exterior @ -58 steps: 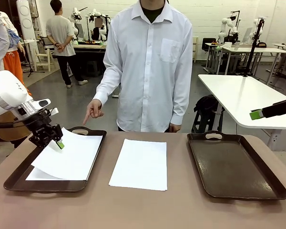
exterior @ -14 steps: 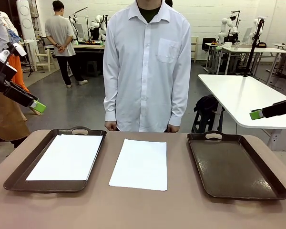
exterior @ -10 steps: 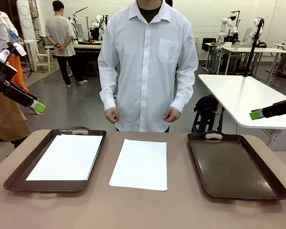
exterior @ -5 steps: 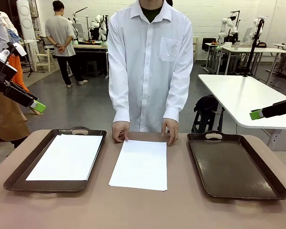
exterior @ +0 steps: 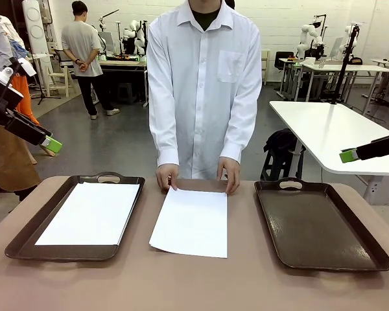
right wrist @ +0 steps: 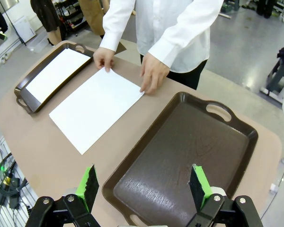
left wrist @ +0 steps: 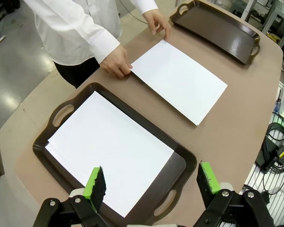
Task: Sort the A4 documents.
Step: Receive the A4 Paper.
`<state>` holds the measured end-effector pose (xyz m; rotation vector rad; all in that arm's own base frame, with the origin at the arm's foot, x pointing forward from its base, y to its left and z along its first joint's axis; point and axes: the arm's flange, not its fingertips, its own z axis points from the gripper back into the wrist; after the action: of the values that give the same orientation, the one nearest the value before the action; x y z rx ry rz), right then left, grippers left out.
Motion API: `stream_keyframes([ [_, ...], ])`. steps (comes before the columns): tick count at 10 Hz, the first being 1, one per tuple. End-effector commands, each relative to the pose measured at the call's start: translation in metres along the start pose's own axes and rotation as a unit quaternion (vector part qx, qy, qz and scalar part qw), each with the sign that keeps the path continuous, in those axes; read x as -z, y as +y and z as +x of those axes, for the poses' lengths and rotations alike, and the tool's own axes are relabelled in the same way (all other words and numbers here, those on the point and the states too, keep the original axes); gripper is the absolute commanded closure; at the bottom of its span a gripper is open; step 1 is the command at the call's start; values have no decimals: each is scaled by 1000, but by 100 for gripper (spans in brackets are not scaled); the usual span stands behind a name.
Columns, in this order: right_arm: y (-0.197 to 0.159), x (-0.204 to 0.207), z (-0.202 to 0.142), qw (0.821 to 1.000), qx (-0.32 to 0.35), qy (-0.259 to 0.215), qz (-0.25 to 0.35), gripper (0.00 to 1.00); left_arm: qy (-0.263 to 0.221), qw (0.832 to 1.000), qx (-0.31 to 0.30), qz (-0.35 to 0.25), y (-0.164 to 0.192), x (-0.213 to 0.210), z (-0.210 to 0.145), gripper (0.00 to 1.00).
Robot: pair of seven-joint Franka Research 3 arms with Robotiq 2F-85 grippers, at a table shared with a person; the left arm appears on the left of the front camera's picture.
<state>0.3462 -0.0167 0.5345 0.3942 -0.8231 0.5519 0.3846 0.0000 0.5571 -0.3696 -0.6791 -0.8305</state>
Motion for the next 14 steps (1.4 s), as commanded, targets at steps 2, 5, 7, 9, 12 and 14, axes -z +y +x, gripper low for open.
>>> stream_keyframes([
  [2,-2,2,-1,1000,3,-3,8,0,2,1000,8,-2,-1,-1,-1,0],
  [5,-2,2,-1,1000,3,-3,8,0,2,1000,8,-2,-1,-1,-1,0],
  [7,-2,2,-1,1000,3,-3,8,0,2,1000,8,-2,-1,-1,-1,0],
  [9,-2,2,-1,1000,3,-3,8,0,2,1000,8,-2,-1,-1,-1,0],
  [12,-2,2,-1,1000,3,-3,8,0,2,1000,8,-2,-1,-1,-1,0],
  [14,-2,2,-1,1000,3,-3,8,0,2,1000,8,-2,-1,-1,-1,0],
])
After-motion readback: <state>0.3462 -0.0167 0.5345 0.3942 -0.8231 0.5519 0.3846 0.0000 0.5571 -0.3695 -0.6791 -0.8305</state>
